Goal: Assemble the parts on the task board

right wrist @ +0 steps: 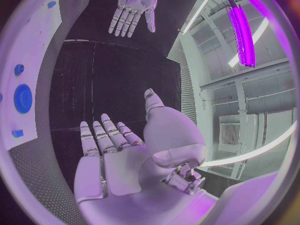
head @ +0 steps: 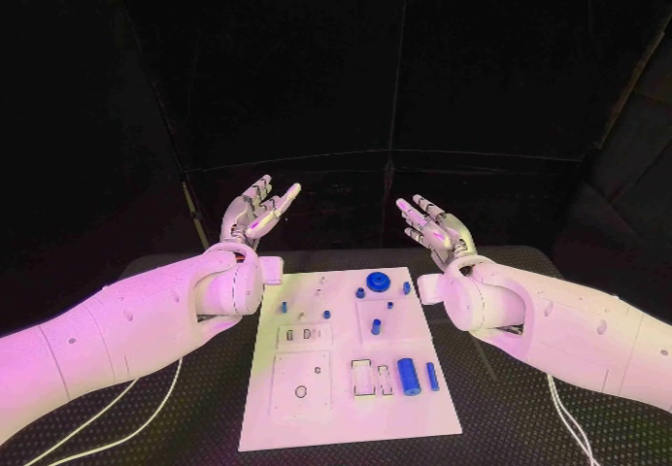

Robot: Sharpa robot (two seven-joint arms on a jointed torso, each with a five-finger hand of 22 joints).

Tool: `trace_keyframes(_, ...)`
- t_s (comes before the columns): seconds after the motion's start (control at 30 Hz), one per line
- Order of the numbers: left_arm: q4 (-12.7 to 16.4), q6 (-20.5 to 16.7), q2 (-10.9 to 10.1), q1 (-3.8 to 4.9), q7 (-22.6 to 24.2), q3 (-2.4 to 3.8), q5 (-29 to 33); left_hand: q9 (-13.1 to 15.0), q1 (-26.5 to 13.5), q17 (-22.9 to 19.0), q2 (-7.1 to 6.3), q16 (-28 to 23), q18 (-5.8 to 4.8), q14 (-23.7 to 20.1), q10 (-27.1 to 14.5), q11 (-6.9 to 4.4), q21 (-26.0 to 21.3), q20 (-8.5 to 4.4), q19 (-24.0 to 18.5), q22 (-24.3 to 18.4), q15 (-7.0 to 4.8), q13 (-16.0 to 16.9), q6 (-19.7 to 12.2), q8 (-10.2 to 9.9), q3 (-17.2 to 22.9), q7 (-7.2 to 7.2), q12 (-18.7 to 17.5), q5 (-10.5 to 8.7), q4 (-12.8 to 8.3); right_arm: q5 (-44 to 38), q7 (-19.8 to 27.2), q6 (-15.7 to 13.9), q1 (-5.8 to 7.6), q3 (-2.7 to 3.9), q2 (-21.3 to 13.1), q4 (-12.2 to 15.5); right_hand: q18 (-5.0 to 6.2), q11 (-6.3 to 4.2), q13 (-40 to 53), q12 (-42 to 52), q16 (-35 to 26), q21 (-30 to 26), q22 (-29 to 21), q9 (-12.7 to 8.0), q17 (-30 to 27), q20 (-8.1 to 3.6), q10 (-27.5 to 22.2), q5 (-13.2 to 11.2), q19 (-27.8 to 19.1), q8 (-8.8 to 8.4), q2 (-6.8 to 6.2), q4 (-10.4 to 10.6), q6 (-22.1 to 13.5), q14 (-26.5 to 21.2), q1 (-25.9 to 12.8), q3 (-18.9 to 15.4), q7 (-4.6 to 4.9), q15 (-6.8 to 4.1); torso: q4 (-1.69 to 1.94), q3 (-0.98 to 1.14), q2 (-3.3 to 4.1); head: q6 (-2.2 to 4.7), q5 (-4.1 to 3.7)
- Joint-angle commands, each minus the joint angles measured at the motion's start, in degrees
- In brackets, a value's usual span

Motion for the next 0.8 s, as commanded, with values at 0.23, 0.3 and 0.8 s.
trace_keyframes(0.23,-0.7,5.0,0.4,0.23,0.1,0.22,-2.5,0.4,3.3,0.9,0.83,1.1,2.99,5.2,3.0,1.90,1.2,0.93,2.6,0.6,0.60,0.4,3.0,0.8,0.7,4.70,0.8,0.32,0.8,-10.5,-7.6,15.5,-0.73,2.48,1.7,-3.7,5.12,-0.09,1.3,9.8,7.3,10.1,4.8,3.0,2.9,0.64,21.7,-1.5,24.6,5.66,-1.32,-10.3,24.5,34.2,15.4,2.3,7.81,-0.99,-0.02,0.00,0.02,0.00,0.01)
trace_keyframes(0.3,-0.7,5.0,0.4,0.23,0.1,0.22,-2.5,0.7,4.0,1.5,1.87,2.2,3.57,9.9,6.4,3.04,2.2,1.13,5.5,1.1,0.85,0.7,5.6,1.2,1.2,5.65,1.3,0.15,0.7,-10.9,-7.9,16.0,-0.79,2.68,1.8,-4.0,6.48,-1.19,0.9,9.6,8.3,12.1,5.4,3.5,2.8,0.55,25.8,-1.5,28.7,7.00,-1.30,-11.8,31.2,38.6,16.8,2.8,6.87,-2.34,-0.02,0.00,0.02,0.00,0.01)
trace_keyframes(0.8,5.8,7.7,-6.8,0.29,0.3,0.21,-6.3,3.0,10.6,8.4,6.48,12.1,5.71,47.1,47.5,0.41,18.7,-3.08,47.4,7.7,-4.85,3.0,39.8,7.4,0.6,4.17,8.5,-0.36,-3.0,-56.1,-11.4,8.2,1.72,2.74,-0.3,-4.3,7.05,-6.13,0.7,0.7,10.2,20.3,7.2,2.7,4.1,-5.45,44.8,0.6,44.5,6.19,-1.44,-18.5,47.7,60.4,15.9,4.8,3.29,-9.01,0.94,-0.39,4.85,-0.96,-0.35)
